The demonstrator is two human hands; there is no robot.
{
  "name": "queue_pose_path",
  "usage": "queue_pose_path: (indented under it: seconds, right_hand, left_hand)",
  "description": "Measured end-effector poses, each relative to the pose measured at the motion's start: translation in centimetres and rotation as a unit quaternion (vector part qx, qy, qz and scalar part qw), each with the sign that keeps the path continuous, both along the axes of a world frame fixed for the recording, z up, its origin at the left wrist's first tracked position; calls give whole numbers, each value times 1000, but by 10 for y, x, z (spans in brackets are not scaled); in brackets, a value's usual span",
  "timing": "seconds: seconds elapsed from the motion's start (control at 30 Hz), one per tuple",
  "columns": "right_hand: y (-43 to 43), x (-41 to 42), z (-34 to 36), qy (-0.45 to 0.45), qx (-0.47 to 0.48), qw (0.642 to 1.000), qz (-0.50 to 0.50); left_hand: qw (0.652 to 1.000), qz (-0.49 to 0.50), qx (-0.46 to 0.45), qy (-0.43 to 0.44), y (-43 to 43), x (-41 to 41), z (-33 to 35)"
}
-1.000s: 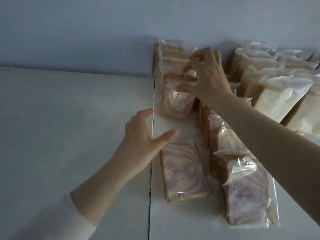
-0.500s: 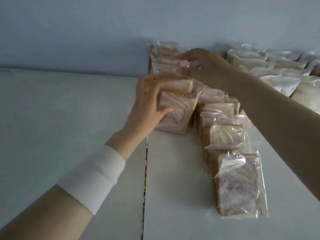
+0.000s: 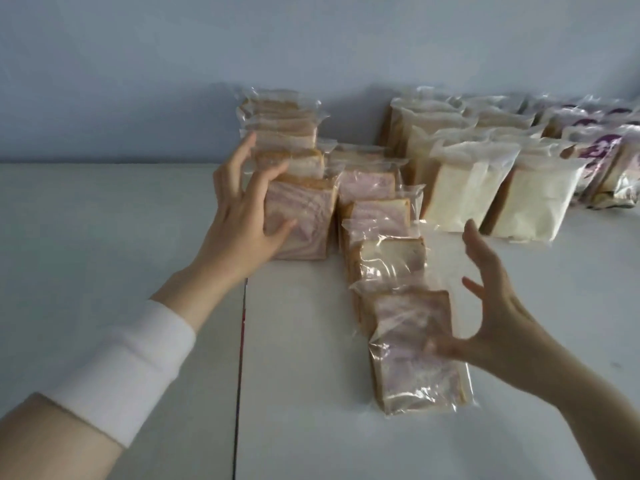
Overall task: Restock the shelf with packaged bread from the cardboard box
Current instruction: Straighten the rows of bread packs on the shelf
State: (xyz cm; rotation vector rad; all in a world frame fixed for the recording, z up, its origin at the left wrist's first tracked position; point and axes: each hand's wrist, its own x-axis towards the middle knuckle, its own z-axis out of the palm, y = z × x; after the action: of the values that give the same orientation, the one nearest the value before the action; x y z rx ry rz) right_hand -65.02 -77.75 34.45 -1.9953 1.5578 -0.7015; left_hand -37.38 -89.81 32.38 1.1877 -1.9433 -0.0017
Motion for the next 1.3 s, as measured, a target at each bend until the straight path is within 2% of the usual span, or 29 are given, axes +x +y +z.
queue_pose_path:
  seconds: [0.1,0.17,0.23,0.33,0.43,0.5,0.6,0.73,0.93,1.1,1.23,1.3]
  right_hand:
    - [13,5,-18,-72,75,995,-9]
    - [14,9,-25,-115,84,990,-14]
    - [15,10,-30,-143,55,987,-43]
    - [10,12,-35,-108,-30,992,-58]
    - [-2,15,-37,-72,-84,993,-51]
    - [-14,16,-34,-34,-90,994,-45]
    - [-30,17,-31,5,-89,996,-24]
    - [-39,16,-28,18,-65,998,3]
    - [-41,18,-27,49,-64,997,-1]
    - [-44,18,-27,40,-48,998,-8]
    - [-45,19,-25,46,-29,998,-8]
    - [-46,19,-24,47,-30,998,-7]
  left_hand:
    - [998,9,-31,-52,5,-5,5]
    - [994,23,-62,-89,7,-14,12]
    - [990,18,-87,-111,4,-26,25]
    - [980,-17,-86,-179,-17,-49,56]
    - [977,-23,17,-213,-63,-74,93]
    - [960,-36,143,-239,-95,-94,112]
    - [897,-17,282,-339,-144,-119,115]
    - [823,9,371,-430,-186,-128,96]
    - [778,-6,467,-420,-197,-132,81]
    - [772,-6,465,-433,-196,-135,78]
    - [786,-17,484,-384,-197,-136,72]
    - [782,-20,492,-382,-200,-136,70]
